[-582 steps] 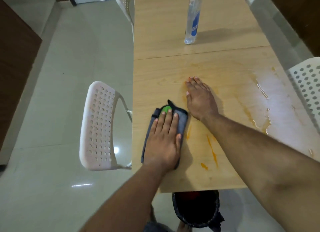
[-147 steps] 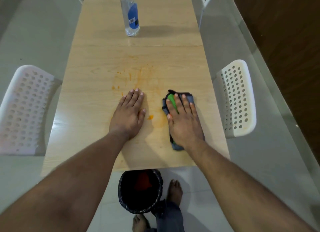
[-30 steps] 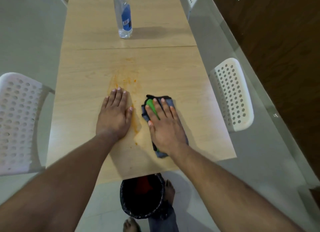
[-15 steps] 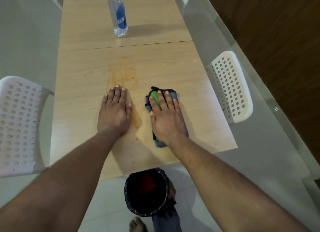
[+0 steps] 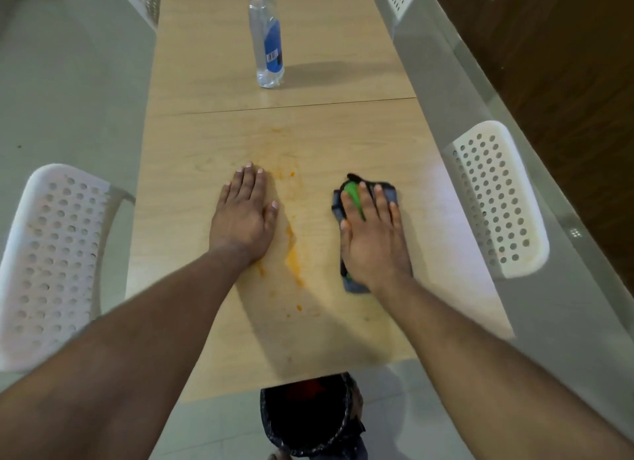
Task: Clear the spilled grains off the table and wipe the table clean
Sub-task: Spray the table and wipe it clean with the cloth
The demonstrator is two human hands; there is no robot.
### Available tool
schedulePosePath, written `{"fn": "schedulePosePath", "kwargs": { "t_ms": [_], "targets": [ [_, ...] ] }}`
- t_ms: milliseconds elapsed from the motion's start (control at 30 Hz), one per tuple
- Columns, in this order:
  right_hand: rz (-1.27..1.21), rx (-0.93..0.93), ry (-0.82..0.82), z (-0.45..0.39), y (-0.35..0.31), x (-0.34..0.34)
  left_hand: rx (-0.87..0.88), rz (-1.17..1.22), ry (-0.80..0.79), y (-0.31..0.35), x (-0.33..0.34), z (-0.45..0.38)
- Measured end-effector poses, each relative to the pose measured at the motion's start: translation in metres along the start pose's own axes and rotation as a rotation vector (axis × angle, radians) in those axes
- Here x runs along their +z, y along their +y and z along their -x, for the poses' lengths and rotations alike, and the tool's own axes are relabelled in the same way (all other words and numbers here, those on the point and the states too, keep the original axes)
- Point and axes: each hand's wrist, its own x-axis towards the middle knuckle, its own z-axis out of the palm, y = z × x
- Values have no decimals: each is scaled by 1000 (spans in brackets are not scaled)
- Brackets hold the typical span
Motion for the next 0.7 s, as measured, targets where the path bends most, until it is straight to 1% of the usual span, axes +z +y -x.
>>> {"fn": "schedulePosePath", "kwargs": {
  "t_ms": [67,133,233,367,400,467,567,700],
  "targets": [
    [-22,17,-5,-46,-19,-3,-3,-2,6,-4,0,-17],
    [-26,-21,-21,-71,-44,-1,1,-11,2,-8,-1,-30],
    [-3,-126,-43,-65,-53,2,22,-5,-20,-17,-6,-52],
    [8,-308,-81,-42,-24,-3,34,-27,-43,-24,-14,-77],
    [10,-308,-84,-45,-19,-5,42,-34,-39,-26,-15,-80],
    [14,-244,-59,-65,-15,-5,58,-39,-22,-28,-14,-83],
    [12,-119,-12,-124,-19,-7,51,-49,-6,-29,-11,-82],
    [-23,-60,-22,-205,-50,-7,55,-47,0,-31,-10,-83]
  ]
}}
